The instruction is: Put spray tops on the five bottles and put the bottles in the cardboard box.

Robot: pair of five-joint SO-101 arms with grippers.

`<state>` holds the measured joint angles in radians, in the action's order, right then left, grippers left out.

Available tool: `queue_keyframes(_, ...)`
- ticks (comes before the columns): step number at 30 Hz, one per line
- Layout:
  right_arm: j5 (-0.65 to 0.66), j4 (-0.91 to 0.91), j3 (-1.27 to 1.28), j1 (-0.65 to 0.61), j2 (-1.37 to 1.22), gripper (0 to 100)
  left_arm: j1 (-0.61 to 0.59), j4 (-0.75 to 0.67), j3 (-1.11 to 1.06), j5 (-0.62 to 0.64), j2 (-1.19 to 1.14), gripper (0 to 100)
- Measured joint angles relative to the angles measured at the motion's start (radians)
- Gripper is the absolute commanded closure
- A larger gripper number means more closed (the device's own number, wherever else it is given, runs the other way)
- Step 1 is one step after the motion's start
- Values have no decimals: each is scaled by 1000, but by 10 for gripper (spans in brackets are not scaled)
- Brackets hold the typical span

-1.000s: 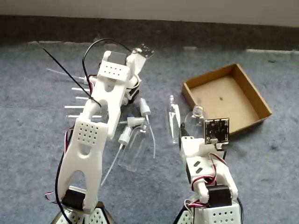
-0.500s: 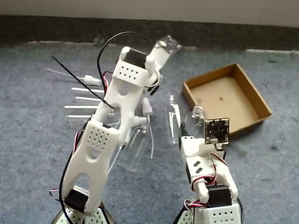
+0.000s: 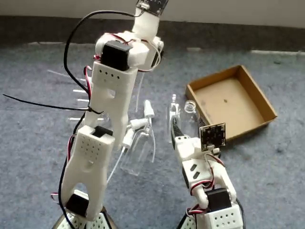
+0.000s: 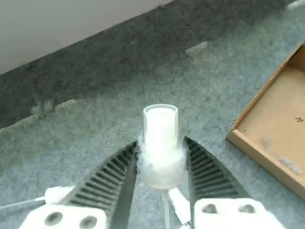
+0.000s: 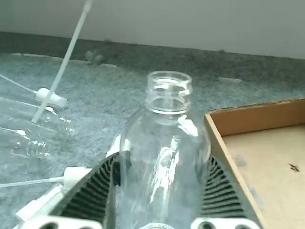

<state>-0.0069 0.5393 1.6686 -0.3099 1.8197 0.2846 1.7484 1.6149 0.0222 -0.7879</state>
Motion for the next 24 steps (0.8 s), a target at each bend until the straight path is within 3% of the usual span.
queue_keyframes(7, 0, -68, 0, -91, 0, 902, 5, 5, 0, 91, 106, 954)
queue_keyframes(17, 0, -222, 0, -229, 0, 904, 3, 6, 2, 95, 316, 954)
queue_keyframes(24, 0, -316, 0, -247, 0, 906, 2, 6, 2, 95, 454, 955)
